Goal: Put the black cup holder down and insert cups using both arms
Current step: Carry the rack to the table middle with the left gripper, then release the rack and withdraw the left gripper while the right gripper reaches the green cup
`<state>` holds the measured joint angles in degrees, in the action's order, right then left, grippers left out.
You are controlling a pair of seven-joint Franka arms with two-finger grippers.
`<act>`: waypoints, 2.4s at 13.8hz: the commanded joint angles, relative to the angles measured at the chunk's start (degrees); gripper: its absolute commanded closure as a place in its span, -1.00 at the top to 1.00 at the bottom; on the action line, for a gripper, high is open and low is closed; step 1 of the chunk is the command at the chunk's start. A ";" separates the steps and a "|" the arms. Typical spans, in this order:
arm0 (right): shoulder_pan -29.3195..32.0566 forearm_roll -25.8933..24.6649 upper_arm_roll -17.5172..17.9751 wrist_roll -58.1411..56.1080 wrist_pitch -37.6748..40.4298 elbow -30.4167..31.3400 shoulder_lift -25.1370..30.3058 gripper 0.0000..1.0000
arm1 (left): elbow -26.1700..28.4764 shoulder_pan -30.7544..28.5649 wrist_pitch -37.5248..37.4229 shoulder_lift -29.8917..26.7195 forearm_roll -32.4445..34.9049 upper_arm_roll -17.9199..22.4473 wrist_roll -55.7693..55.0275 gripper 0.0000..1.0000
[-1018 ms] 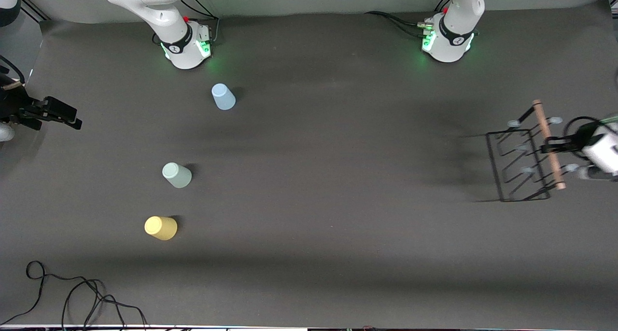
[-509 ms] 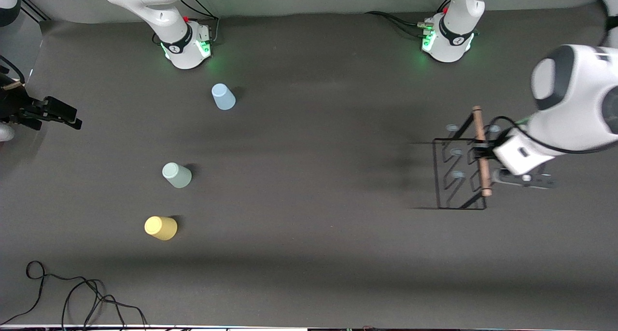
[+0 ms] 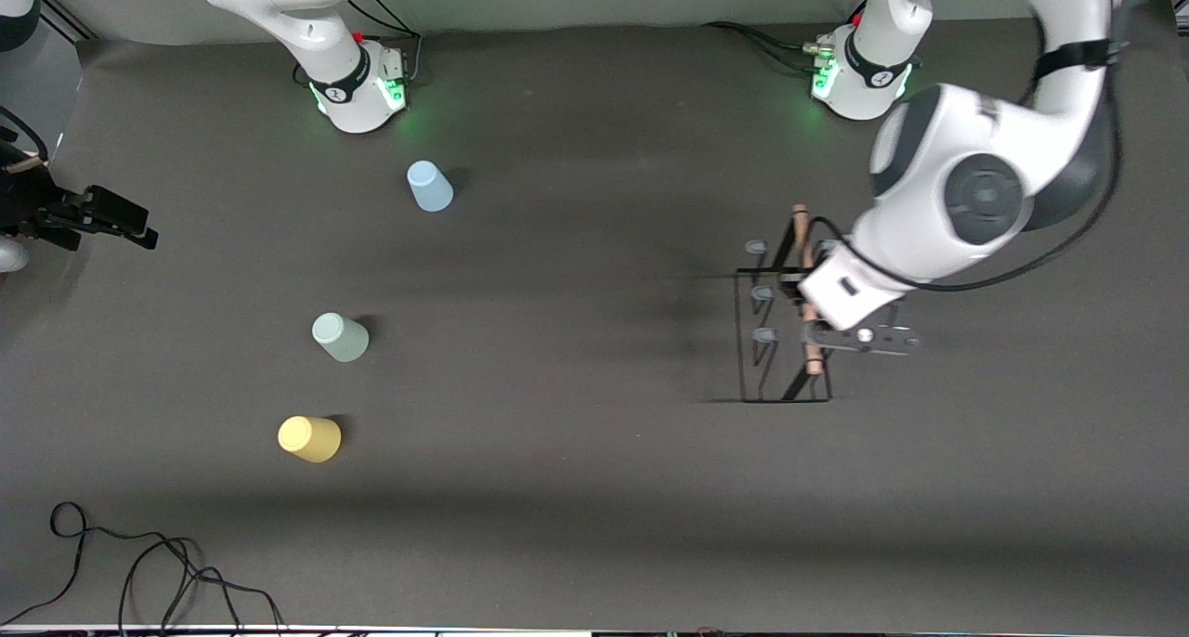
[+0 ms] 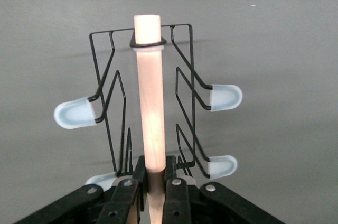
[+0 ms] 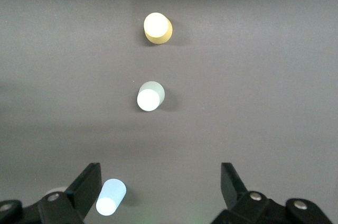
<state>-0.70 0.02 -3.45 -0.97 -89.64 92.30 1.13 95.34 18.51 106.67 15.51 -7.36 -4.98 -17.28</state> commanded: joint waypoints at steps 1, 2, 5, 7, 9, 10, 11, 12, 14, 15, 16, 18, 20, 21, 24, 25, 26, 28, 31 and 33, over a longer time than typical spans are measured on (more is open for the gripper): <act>-0.53 0.77 -0.41 1.15 0.61 -0.10 0.18 1.00 | -7.96 5.47 -0.58 6.01 0.15 1.11 -8.44 -1.00; -0.53 0.85 -0.50 1.15 0.61 -0.10 0.18 1.00 | -9.72 6.97 -0.58 7.59 0.15 1.11 -10.91 -1.00; -0.53 0.77 -0.41 1.24 0.61 -0.10 0.10 1.00 | -13.60 11.10 0.11 11.20 0.06 1.20 -15.31 -1.00; -0.53 0.85 -0.41 1.24 0.61 -0.10 0.10 1.00 | -13.69 14.26 3.00 12.17 0.15 1.20 -19.88 -1.00; -0.53 0.85 -0.41 1.24 0.61 0.08 0.18 1.00 | -13.69 17.51 5.30 13.75 0.76 1.29 -22.52 -1.00; -0.53 0.85 -0.50 1.24 0.61 0.25 0.18 1.00 | -13.78 18.75 6.35 14.54 2.33 1.20 -24.36 -1.00; -0.53 0.85 -0.50 1.24 0.61 0.34 0.27 1.00 | -13.78 19.37 7.14 15.25 2.70 1.20 -26.38 -1.00; -0.53 0.85 -0.50 1.24 0.52 0.34 0.27 1.00 | -13.87 20.07 7.32 15.86 2.70 1.11 -27.97 -1.00; -0.53 0.85 -0.50 1.32 0.52 0.52 0.18 1.00 | -13.96 22.44 7.41 16.83 2.70 1.20 -29.73 -1.00; -0.53 0.85 -0.41 1.24 0.52 0.60 0.18 1.00 | -13.96 22.54 7.41 17.18 2.70 1.20 -31.74 -1.00; -0.53 0.85 -0.41 1.24 0.52 0.61 0.27 1.00 | -14.04 22.71 7.50 17.28 2.79 1.20 -33.24 -1.00; -0.53 0.85 -0.41 1.24 0.52 0.61 0.18 1.00 | -13.96 22.71 8.47 18.06 2.52 1.11 -36.05 -1.00; -0.53 0.85 -0.41 1.24 0.52 0.69 0.18 1.00 | -14.13 22.45 8.56 19.03 2.79 1.20 -34.93 -0.06; -0.53 0.85 -0.41 1.32 0.43 0.69 0.10 1.00 | -14.22 22.36 9.34 19.21 2.79 1.20 -33.62 0.57; -0.53 0.94 -0.33 2.72 -0.01 0.69 -0.34 1.00 | -15.35 22.01 9.79 19.04 2.88 1.64 -31.77 0.95; -0.79 1.03 -0.06 6.30 -0.44 0.95 -0.52 1.00 | -16.58 21.40 8.66 18.77 2.96 1.64 -31.33 0.95; -3.14 1.03 0.29 8.86 -1.32 1.30 -0.78 1.00 | -17.64 20.44 8.04 18.51 3.14 1.64 -31.06 0.95; -5.79 1.03 0.29 11.77 -3.78 2.97 -0.78 1.00 | -18.70 18.33 3.31 17.11 3.05 1.64 -27.66 0.95; -7.38 1.03 0.29 11.44 -9.39 8.93 0.35 1.00 | -20.81 12.72 -7.40 12.72 2.96 1.55 -19.66 0.97; -7.29 1.03 -0.14 10.73 -13.87 15.34 2.02 1.00 | -21.08 8.58 -13.47 8.69 2.96 1.64 -14.21 0.97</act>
<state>-8.15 0.35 -2.79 10.02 -98.71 100.13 0.04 74.00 30.86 99.08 29.06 -4.96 -3.00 -36.59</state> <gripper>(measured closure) 0.000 0.013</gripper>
